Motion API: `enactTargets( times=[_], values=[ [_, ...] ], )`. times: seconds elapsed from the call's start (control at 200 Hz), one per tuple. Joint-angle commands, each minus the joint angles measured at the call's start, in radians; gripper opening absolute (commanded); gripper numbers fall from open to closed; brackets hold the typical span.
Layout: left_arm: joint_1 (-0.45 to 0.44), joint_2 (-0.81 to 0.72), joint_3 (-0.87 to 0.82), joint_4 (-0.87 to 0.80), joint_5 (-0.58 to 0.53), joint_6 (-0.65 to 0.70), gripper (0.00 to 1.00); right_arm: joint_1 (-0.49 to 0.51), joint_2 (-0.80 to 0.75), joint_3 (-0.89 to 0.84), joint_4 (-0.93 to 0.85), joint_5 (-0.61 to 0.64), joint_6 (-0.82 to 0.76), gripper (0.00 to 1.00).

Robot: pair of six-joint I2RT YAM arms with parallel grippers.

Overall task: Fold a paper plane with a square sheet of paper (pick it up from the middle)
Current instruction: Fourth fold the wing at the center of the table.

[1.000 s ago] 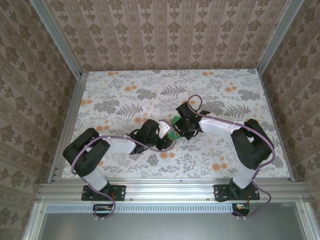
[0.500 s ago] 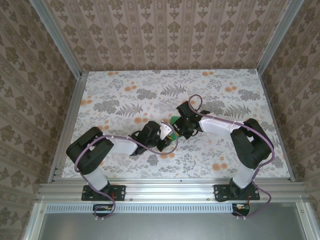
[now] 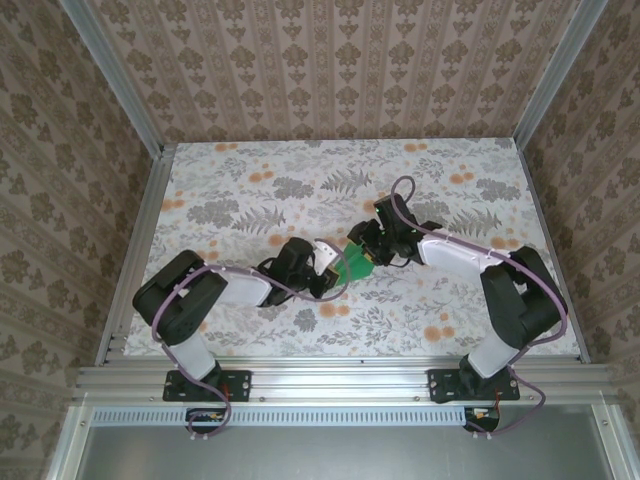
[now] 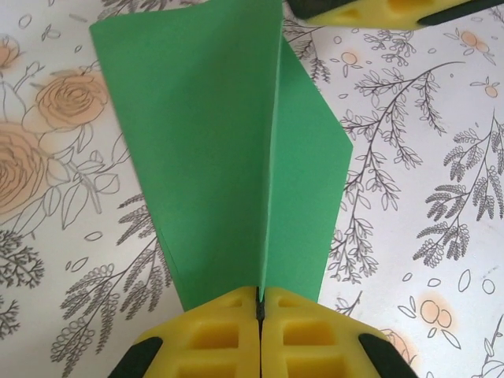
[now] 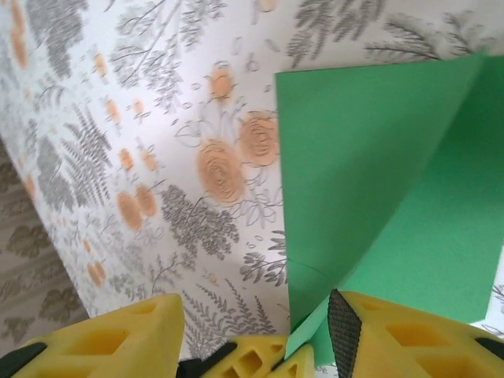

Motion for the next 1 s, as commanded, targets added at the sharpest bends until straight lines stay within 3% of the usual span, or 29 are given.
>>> enactTargets(
  times=[0.0, 0.235, 0.575, 0.995],
  values=[
    [0.039, 0.032, 0.003, 0.017, 0.134, -0.072, 0.06, -0.002, -0.016, -0.085, 0.154, -0.058, -0.132, 0.52],
    [0.076, 0.06, 0.026, -0.008, 0.192, -0.121, 0.05, -0.006, -0.012, -0.22, 0.39, -0.131, -0.193, 0.46],
    [0.154, 0.104, 0.066, -0.025, 0.295, -0.25, 0.01, -0.006, 0.046, -0.249, 0.435, -0.178, -0.274, 0.33],
    [0.193, 0.129, 0.126, -0.083, 0.454, -0.313, 0.0, -0.01, 0.141, -0.201, 0.46, -0.195, -0.278, 0.31]
  ],
)
